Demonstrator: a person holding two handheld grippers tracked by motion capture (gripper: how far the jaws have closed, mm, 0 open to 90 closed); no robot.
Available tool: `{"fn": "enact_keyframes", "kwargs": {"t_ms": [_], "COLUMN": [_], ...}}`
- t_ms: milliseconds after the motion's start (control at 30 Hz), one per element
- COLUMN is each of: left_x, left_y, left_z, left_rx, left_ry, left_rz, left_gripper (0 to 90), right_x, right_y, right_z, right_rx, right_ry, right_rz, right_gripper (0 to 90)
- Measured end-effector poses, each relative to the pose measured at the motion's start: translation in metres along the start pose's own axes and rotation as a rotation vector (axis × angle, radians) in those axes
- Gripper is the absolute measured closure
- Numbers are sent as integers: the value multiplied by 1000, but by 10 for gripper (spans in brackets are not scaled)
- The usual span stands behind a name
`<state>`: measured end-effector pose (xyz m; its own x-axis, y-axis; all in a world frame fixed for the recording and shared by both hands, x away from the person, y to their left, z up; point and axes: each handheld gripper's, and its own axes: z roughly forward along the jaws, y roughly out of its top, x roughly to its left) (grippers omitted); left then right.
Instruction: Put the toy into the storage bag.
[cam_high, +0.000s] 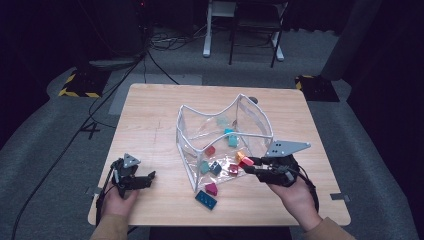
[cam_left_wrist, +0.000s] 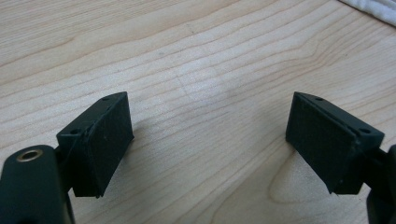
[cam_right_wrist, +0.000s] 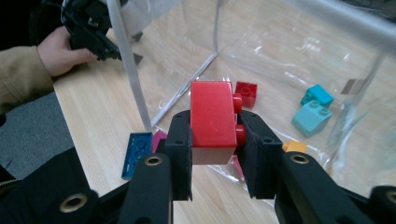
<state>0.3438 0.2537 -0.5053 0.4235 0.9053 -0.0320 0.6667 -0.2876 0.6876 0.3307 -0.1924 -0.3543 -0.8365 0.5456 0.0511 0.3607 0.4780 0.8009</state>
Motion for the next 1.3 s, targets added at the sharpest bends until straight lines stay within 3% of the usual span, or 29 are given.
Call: {"fn": "enact_keyframes", "kwargs": {"t_ms": [333,467,633,867,1300], "left_x": [0,0,0,0,0], "left_y": [0,0,0,0,0], "left_z": [0,0,0,0,0], "left_rx": [0,0,0,0,-1], "left_ry": [-1,0,-1,0,2], "left_rz": [0,0,0,1,-4], "left_gripper": [151,151,151,151,151], "right_x": [-5,-10,-14,-31,-67], "right_y": [21,32,51,83,113], "right_z": [-18,-26,-36,-38,-25], "right_rx": [-21,-47,-73,-59,-28], "right_ry": [-16,18,12,-37,-131], "right_rz": [-18,9,-4,-33,-18], "right_gripper": [673,673,672,672,672]}}
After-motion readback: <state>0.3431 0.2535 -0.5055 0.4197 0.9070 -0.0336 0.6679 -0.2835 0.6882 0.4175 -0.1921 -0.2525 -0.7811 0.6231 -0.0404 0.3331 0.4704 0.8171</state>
